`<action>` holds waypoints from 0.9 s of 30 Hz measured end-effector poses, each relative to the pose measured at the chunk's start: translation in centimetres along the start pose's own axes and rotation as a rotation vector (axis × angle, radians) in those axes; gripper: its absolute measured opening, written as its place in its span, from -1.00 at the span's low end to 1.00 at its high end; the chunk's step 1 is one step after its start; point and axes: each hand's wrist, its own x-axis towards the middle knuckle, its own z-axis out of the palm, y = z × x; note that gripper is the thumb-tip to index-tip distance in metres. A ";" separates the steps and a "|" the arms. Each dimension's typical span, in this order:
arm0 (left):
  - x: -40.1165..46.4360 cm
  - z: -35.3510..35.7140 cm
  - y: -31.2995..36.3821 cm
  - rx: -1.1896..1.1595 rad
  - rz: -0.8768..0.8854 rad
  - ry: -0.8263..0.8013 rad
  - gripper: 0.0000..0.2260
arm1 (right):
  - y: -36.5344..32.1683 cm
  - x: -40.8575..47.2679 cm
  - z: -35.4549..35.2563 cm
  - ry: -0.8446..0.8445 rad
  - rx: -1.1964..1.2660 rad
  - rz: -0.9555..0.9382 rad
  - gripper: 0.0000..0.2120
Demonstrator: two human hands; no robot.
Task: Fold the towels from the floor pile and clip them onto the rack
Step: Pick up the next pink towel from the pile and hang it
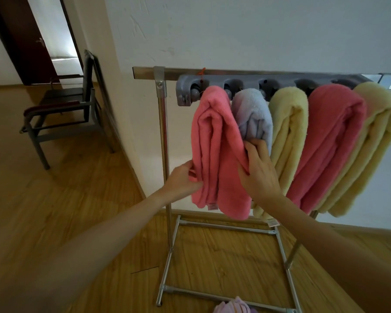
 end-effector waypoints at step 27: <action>-0.9 -4.4 0.8 0.353 -0.128 0.591 -0.90 | -6.0 -0.7 2.9 -0.255 0.220 0.380 -0.84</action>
